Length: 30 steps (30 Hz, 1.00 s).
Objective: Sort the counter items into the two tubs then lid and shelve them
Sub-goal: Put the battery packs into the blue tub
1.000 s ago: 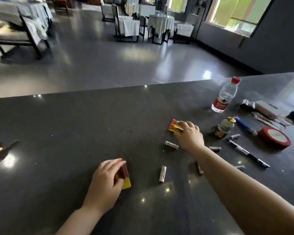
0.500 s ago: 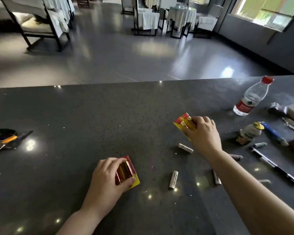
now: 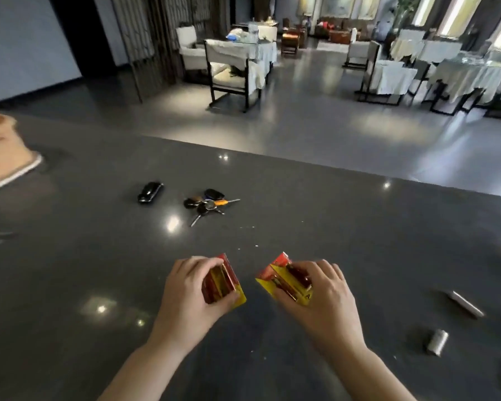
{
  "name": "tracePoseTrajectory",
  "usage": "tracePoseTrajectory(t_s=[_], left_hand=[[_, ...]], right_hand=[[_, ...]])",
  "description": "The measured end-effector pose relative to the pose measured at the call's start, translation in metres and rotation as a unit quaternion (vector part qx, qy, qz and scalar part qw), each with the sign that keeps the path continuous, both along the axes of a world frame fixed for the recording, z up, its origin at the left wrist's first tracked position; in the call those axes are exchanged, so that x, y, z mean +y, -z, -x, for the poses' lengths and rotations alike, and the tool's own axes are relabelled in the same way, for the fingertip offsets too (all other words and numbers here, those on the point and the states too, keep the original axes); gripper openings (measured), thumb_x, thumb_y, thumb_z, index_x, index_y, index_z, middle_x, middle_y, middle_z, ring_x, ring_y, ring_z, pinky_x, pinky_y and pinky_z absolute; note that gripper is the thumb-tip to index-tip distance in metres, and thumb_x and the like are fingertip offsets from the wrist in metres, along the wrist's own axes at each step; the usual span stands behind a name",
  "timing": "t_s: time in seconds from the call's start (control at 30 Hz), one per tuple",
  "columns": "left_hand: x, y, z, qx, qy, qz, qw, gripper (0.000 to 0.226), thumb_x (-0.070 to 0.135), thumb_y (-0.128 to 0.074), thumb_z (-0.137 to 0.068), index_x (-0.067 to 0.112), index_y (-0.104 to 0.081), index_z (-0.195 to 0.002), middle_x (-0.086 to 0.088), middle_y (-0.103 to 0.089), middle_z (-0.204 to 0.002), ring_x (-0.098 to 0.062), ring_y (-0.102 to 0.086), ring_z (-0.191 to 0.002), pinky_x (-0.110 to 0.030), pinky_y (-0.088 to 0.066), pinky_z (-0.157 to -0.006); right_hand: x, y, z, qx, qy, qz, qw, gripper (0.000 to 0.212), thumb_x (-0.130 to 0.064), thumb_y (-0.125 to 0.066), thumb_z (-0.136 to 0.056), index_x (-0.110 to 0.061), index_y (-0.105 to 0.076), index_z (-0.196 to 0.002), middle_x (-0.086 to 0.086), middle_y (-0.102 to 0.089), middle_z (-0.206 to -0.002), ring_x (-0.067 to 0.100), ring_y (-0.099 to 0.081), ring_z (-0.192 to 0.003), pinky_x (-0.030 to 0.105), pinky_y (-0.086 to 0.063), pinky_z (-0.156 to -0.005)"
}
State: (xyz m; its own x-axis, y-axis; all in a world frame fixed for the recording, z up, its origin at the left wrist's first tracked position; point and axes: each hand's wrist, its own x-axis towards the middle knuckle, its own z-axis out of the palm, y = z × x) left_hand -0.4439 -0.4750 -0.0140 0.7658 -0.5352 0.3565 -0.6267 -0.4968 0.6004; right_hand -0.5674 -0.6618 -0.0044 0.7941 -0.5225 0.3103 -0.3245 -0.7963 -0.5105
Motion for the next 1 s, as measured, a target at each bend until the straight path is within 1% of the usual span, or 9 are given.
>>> tracePoseTrajectory(t_s=[0.1, 0.23, 0.37, 0.43, 0.53, 0.6, 0.7, 0.83, 1.0], left_hand=[[0.065, -0.004, -0.009, -0.01, -0.07, -0.014, 0.997, 0.056, 0.049, -0.078, -0.065, 0.026, -0.061, -0.113, 0.013, -0.054, -0.105, -0.009, -0.046, -0.103, -0.027, -0.041, -0.089], [0.161, -0.009, -0.027, -0.018, -0.158, -0.025, 0.987, 0.055, 0.047, -0.078, -0.063, 0.025, -0.063, -0.111, 0.01, -0.056, -0.103, -0.011, -0.047, -0.1, -0.023, -0.038, -0.086], [0.263, -0.011, -0.049, -0.015, -0.223, -0.022, 0.974, 0.054, 0.049, -0.078, -0.063, 0.03, -0.06, -0.111, 0.017, -0.049, -0.102, -0.005, -0.041, -0.1, -0.02, -0.034, -0.085], [0.317, -0.011, -0.064, -0.013, -0.239, -0.021, 0.971, 0.054, 0.05, -0.077, -0.063, 0.031, -0.06, -0.111, 0.019, -0.049, -0.101, -0.006, -0.042, -0.101, -0.022, -0.035, -0.085], [0.4, -0.015, -0.09, 0.005, -0.253, -0.011, 0.967, 0.054, 0.054, -0.074, -0.064, 0.035, -0.057, -0.112, 0.025, -0.046, -0.102, -0.002, -0.039, -0.102, -0.025, -0.039, -0.088], [0.451, -0.019, -0.11, -0.002, -0.266, -0.012, 0.964, 0.054, 0.054, -0.075, -0.064, 0.036, -0.058, -0.111, 0.024, -0.047, -0.102, -0.001, -0.039, -0.101, -0.029, -0.04, -0.09], [0.508, -0.029, -0.142, 0.006, -0.282, -0.001, 0.959, 0.055, 0.053, -0.078, -0.063, 0.038, -0.058, -0.112, 0.027, -0.045, -0.102, 0.002, -0.038, -0.101, -0.031, -0.042, -0.091], [0.547, -0.037, -0.188, 0.003, -0.279, 0.013, 0.96, 0.054, 0.047, -0.082, -0.061, 0.043, -0.055, -0.108, 0.029, -0.044, -0.101, 0.001, -0.039, -0.1, -0.034, -0.043, -0.089], [0.568, -0.04, -0.267, -0.01, -0.273, 0.044, 0.961, 0.056, 0.044, -0.084, -0.06, 0.036, -0.061, -0.11, 0.021, -0.052, -0.103, -0.002, -0.041, -0.101, -0.032, -0.04, -0.091]], right_hand=[[0.049, -0.004, -0.036, -0.004, -0.065, 0.002, 0.998, 0.049, -0.062, -0.064, -0.068, -0.032, -0.065, -0.106, -0.018, -0.056, -0.092, 0.006, -0.046, -0.09, 0.017, -0.034, -0.074], [0.131, -0.007, -0.086, -0.005, -0.141, -0.005, 0.99, 0.045, -0.047, -0.075, -0.068, -0.03, -0.065, -0.108, -0.016, -0.056, -0.095, 0.007, -0.047, -0.093, 0.019, -0.037, -0.078], [0.23, -0.008, -0.135, -0.02, -0.207, -0.005, 0.978, 0.044, -0.042, -0.078, -0.066, -0.029, -0.065, -0.107, -0.017, -0.055, -0.093, 0.006, -0.045, -0.091, 0.019, -0.036, -0.077], [0.282, -0.008, -0.161, -0.032, -0.225, -0.006, 0.974, 0.044, -0.04, -0.08, -0.065, -0.028, -0.066, -0.105, -0.017, -0.055, -0.092, 0.006, -0.045, -0.089, 0.019, -0.036, -0.075], [0.359, -0.009, -0.201, -0.057, -0.235, -0.026, 0.97, 0.043, -0.039, -0.08, -0.065, -0.029, -0.066, -0.104, -0.018, -0.055, -0.091, 0.005, -0.045, -0.087, 0.019, -0.037, -0.075], [0.405, -0.01, -0.228, -0.074, -0.236, -0.04, 0.968, 0.043, -0.04, -0.079, -0.065, -0.029, -0.066, -0.104, -0.018, -0.055, -0.091, 0.005, -0.045, -0.087, 0.019, -0.037, -0.075], [0.458, -0.018, -0.264, -0.085, -0.233, -0.052, 0.967, 0.043, -0.042, -0.077, -0.065, -0.03, -0.065, -0.105, -0.019, -0.054, -0.092, 0.005, -0.046, -0.089, 0.019, -0.036, -0.074], [0.494, -0.027, -0.308, -0.088, -0.216, -0.042, 0.971, 0.043, -0.041, -0.079, -0.066, -0.031, -0.065, -0.105, -0.019, -0.054, -0.091, 0.004, -0.044, -0.089, 0.019, -0.035, -0.074], [0.512, -0.031, -0.378, -0.09, -0.189, -0.029, 0.977, 0.043, -0.044, -0.079, -0.066, -0.03, -0.065, -0.104, -0.019, -0.055, -0.092, 0.004, -0.045, -0.089, 0.019, -0.035, -0.073]])
